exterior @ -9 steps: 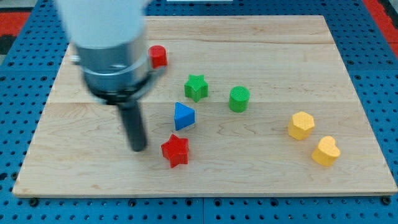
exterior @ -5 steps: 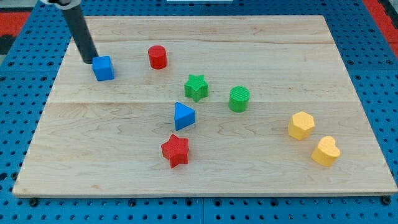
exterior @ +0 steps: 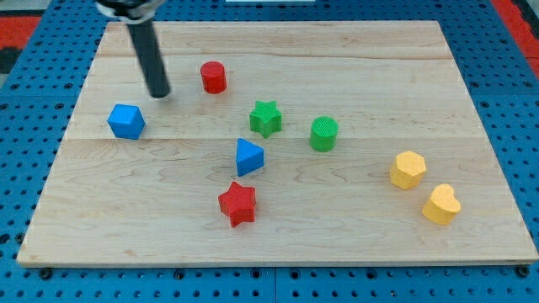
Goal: Place the blue cube to parallel right of red star
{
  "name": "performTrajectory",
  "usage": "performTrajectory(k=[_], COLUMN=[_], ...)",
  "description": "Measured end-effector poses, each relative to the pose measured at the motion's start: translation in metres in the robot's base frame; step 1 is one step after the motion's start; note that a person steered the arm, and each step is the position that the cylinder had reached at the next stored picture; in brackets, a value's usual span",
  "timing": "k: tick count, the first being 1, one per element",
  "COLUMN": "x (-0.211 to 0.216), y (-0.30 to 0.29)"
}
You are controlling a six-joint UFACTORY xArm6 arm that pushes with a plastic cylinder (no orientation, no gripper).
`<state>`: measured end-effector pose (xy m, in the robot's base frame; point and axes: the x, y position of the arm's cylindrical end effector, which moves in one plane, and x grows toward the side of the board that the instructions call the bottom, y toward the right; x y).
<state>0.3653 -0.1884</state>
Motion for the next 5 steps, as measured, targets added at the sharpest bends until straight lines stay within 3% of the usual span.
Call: performTrajectory(k=[1, 2, 3, 4, 5], x=[0.072, 0.148, 0.177, 0.168, 0.218], y=[-0.02, 0.036, 0.022, -0.032, -0.009])
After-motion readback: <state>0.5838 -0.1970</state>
